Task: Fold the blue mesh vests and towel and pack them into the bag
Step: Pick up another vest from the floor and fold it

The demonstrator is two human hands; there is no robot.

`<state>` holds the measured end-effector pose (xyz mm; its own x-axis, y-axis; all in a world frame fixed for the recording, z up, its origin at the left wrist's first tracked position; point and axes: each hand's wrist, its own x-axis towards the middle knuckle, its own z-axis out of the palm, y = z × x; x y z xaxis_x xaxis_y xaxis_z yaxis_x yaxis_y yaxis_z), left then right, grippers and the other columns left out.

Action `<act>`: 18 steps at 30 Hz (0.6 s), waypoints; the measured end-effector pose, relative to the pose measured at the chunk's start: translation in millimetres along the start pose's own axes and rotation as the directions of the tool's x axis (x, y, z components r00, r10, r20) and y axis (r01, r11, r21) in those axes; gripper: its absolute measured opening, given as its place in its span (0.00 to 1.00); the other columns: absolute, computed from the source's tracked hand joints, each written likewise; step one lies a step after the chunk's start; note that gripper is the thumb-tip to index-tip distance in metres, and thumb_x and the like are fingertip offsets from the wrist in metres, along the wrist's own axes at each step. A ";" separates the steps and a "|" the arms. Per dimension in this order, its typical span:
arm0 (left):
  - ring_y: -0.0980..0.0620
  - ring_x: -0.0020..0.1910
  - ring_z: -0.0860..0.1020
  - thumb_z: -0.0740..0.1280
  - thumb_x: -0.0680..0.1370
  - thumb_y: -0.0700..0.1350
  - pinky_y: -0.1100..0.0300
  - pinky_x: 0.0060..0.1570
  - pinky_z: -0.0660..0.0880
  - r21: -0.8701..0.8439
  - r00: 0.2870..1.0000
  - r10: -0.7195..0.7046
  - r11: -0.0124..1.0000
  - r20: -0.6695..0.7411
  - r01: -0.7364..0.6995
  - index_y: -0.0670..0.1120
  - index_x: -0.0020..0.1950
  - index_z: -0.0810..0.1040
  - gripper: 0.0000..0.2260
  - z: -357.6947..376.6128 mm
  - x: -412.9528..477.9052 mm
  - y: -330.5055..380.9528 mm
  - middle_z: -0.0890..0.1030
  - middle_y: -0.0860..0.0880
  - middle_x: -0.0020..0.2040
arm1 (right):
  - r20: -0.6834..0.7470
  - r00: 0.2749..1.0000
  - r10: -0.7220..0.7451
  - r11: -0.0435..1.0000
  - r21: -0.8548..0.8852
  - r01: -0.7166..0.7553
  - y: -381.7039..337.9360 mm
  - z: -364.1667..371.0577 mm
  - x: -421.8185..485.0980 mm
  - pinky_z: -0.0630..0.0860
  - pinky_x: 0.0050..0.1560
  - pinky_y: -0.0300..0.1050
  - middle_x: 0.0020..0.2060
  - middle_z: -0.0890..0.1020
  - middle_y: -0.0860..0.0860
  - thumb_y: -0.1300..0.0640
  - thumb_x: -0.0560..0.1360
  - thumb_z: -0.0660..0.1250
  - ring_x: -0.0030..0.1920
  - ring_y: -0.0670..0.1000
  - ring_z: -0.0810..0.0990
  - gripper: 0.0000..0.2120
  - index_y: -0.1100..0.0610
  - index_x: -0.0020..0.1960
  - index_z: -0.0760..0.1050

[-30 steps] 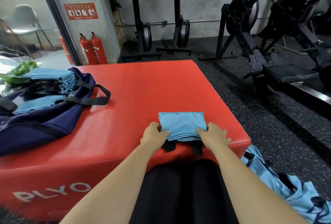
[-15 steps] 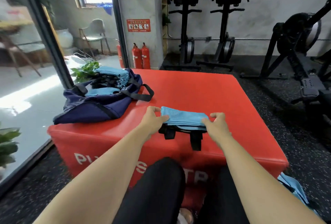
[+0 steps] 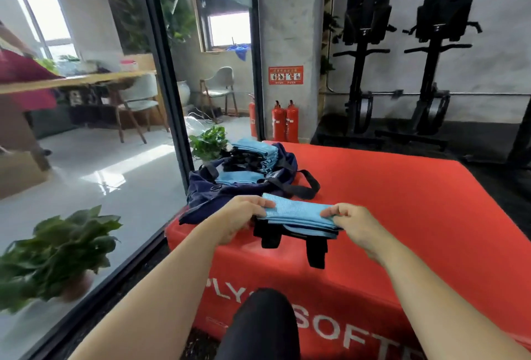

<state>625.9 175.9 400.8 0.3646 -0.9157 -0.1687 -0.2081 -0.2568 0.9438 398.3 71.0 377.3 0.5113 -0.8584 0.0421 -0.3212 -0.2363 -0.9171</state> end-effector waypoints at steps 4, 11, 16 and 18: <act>0.55 0.33 0.66 0.64 0.76 0.34 0.63 0.32 0.62 0.061 1.000 -0.017 0.998 -0.001 0.017 0.50 0.51 0.85 0.14 -55.3 28.2 -3.6 0.76 0.51 0.39 | 0.054 0.999 0.004 1.000 0.005 -0.004 -20.4 37.7 35.0 0.68 0.38 0.27 0.44 0.80 0.49 0.71 0.78 0.59 0.43 0.45 0.74 0.15 0.55 0.45 0.79; 0.54 0.26 0.65 0.64 0.75 0.31 0.66 0.24 0.63 0.063 0.999 0.002 0.998 -0.052 0.002 0.49 0.47 0.86 0.16 -159.4 121.6 8.2 0.75 0.44 0.38 | 0.027 0.999 -0.025 0.999 0.025 0.024 -71.9 106.1 141.0 0.68 0.44 0.43 0.43 0.82 0.59 0.71 0.76 0.62 0.44 0.53 0.71 0.17 0.50 0.41 0.79; 0.52 0.24 0.71 0.63 0.76 0.31 0.64 0.28 0.72 0.110 0.994 0.000 0.994 -0.105 0.012 0.47 0.51 0.85 0.15 -197.1 198.5 14.4 0.78 0.44 0.35 | -0.042 0.999 0.016 0.999 -0.038 -0.018 -76.6 148.2 225.7 0.70 0.55 0.55 0.35 0.82 0.43 0.54 0.69 0.64 0.35 0.47 0.78 0.12 0.37 0.39 0.81; 0.54 0.26 0.74 0.63 0.76 0.29 0.66 0.27 0.74 0.136 0.992 0.009 0.991 -0.125 0.008 0.45 0.52 0.83 0.15 -199.2 225.8 6.1 0.79 0.45 0.36 | -0.050 0.997 0.051 0.995 -0.088 -0.055 -68.3 161.2 252.9 0.66 0.52 0.54 0.32 0.80 0.43 0.56 0.74 0.64 0.30 0.44 0.72 0.14 0.38 0.38 0.81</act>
<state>887.7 29.2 425.1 0.4735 -0.8721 -0.1235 -0.3262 -0.3038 0.8952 678.0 -56.5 386.7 0.4540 -0.8909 0.0153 -0.4174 -0.2278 -0.8797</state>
